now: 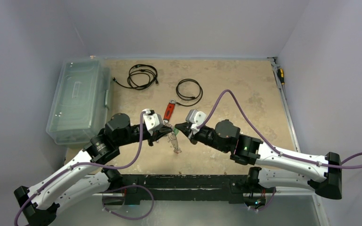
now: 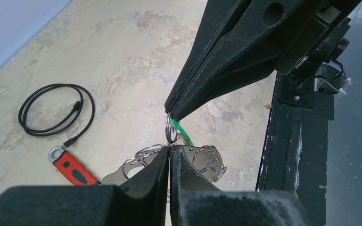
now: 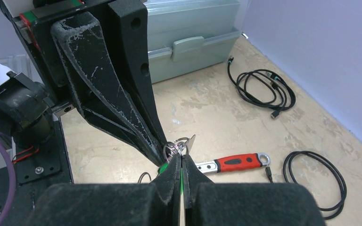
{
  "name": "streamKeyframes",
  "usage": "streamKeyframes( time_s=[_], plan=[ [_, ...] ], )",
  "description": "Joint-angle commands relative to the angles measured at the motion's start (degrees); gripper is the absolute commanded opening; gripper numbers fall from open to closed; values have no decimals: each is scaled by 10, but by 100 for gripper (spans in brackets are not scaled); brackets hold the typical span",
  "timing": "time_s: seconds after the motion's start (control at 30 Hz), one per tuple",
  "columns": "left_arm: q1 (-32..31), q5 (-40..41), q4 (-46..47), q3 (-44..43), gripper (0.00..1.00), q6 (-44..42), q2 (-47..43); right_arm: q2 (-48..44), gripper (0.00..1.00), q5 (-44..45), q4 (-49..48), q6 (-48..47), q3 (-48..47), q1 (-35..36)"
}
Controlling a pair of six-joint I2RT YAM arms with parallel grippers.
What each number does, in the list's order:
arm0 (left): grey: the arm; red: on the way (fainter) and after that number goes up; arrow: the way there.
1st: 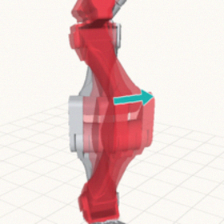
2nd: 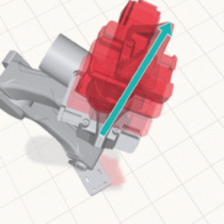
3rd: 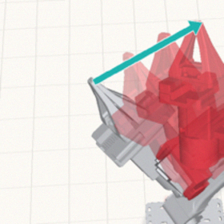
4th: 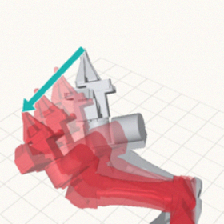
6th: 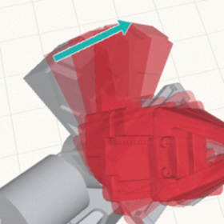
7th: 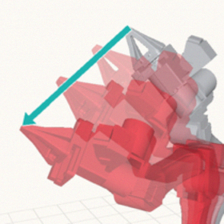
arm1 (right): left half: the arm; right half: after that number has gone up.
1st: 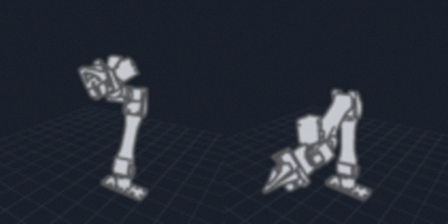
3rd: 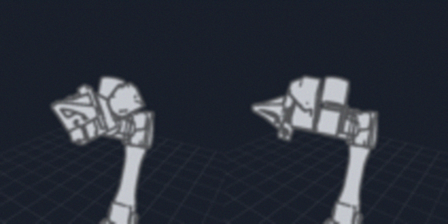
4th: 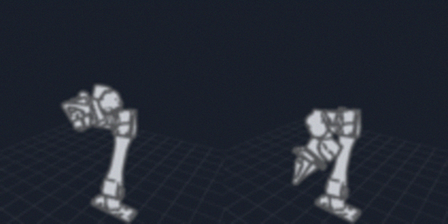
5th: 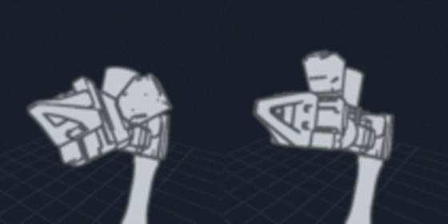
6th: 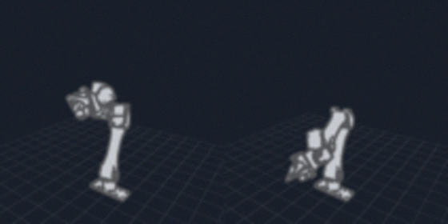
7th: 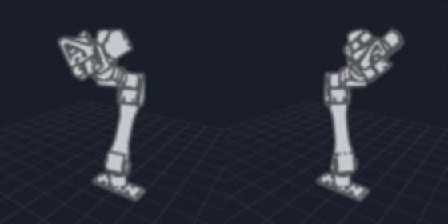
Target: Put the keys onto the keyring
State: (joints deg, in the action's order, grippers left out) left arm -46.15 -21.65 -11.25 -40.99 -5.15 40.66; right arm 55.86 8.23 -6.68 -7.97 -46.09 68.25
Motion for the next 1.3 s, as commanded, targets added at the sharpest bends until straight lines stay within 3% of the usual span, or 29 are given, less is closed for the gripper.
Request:
streamKeyframes(
  time_s=[0.0, 0.4, 1.27],
  plan=[
    [2, -9, 34, -11, 0, 6, -2, 2, 0, 16, -25, -5, -26, 3],
    [2, -7, 33, -12, 0, 6, -4, -9, 0, 69, -1, -1, -13, 3],
    [2, 1, 32, -13, 0, 5, -11, -7, 0, 54, -7, 54, 3, 3]
  ],
)
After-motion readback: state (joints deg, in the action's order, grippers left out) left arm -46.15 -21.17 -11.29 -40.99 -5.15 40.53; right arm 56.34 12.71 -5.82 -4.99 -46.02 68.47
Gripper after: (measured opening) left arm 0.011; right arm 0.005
